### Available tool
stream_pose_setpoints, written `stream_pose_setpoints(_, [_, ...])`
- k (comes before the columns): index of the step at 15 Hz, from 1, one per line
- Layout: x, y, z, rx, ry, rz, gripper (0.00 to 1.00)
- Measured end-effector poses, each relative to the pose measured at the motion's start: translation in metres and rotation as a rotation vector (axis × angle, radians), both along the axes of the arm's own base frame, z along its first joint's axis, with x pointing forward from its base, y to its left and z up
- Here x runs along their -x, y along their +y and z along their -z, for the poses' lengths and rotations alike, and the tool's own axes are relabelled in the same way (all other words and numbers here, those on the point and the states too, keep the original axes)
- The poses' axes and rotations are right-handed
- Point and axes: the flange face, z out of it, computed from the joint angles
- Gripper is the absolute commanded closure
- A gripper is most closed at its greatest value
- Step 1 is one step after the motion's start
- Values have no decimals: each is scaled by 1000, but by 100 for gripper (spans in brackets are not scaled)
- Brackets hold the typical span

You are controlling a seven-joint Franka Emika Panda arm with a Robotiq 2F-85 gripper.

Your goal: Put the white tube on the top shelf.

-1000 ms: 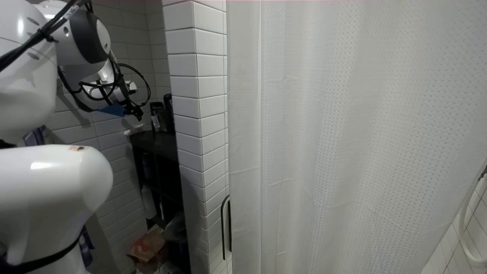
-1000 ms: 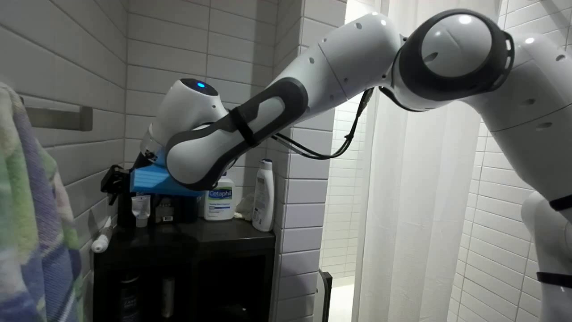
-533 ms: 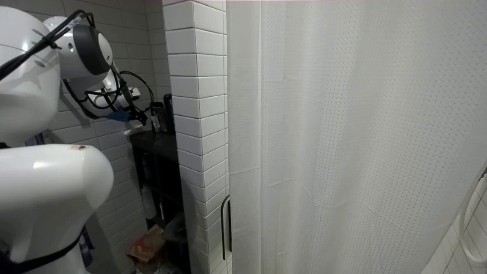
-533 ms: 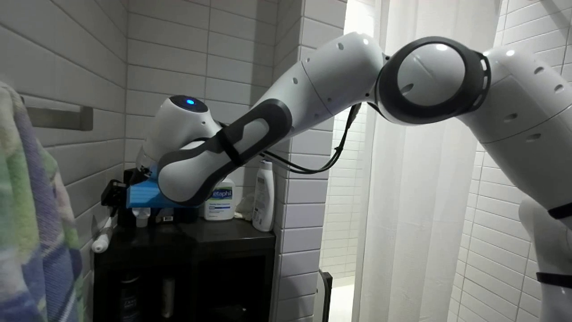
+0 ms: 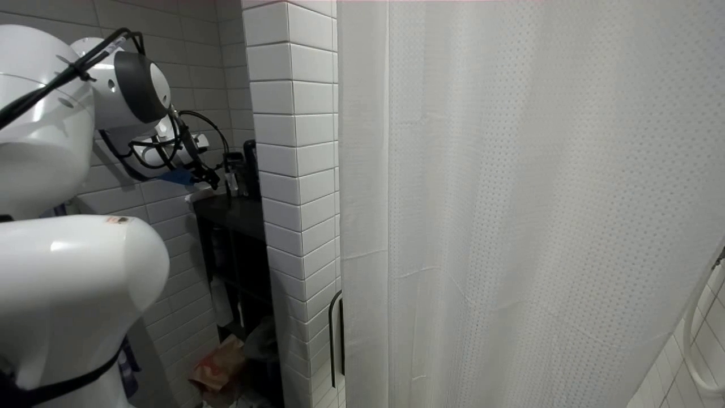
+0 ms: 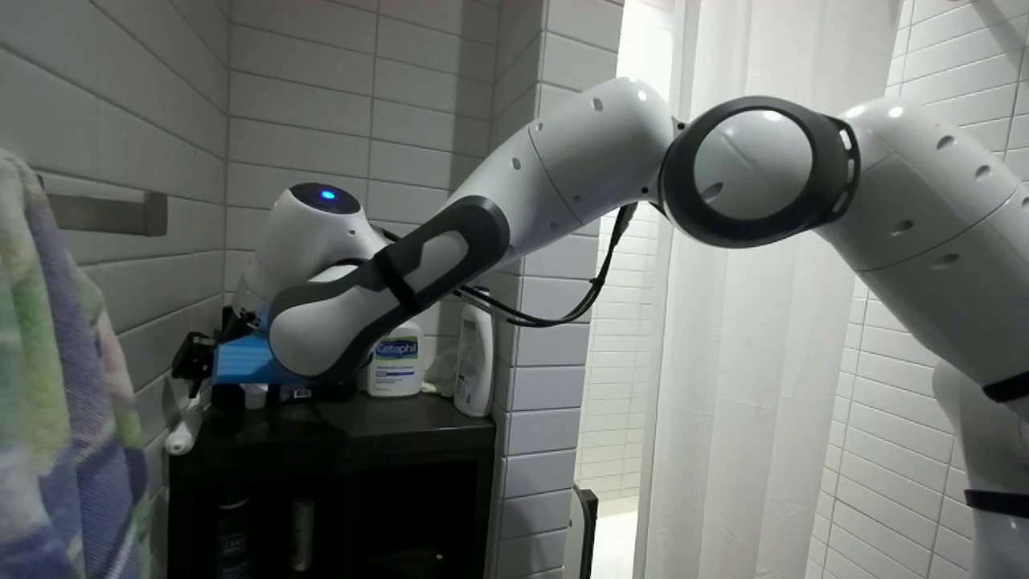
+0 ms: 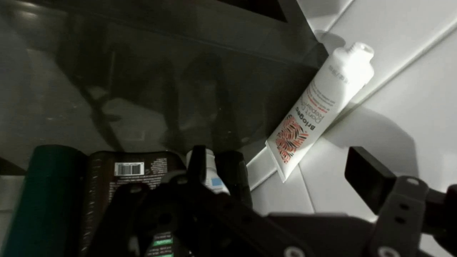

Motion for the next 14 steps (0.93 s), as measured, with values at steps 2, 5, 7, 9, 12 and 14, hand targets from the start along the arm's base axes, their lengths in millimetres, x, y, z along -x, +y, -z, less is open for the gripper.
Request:
stream_pose_setpoints(2, [-1,3,1,-9,2,9,0])
stream_pose_setpoints(5, [-4,7,3,-17,7,24,0])
stream_pose_setpoints(7, [-5,8,6,-16,12,32,0])
stream_pose_setpoints(9, [-6,9,12,-12,20,41,0])
stream_pose_setpoints(12, [-8,10,25,3,34,48,0])
stream_pose_setpoints(14, [-9,12,30,8,38,50,0])
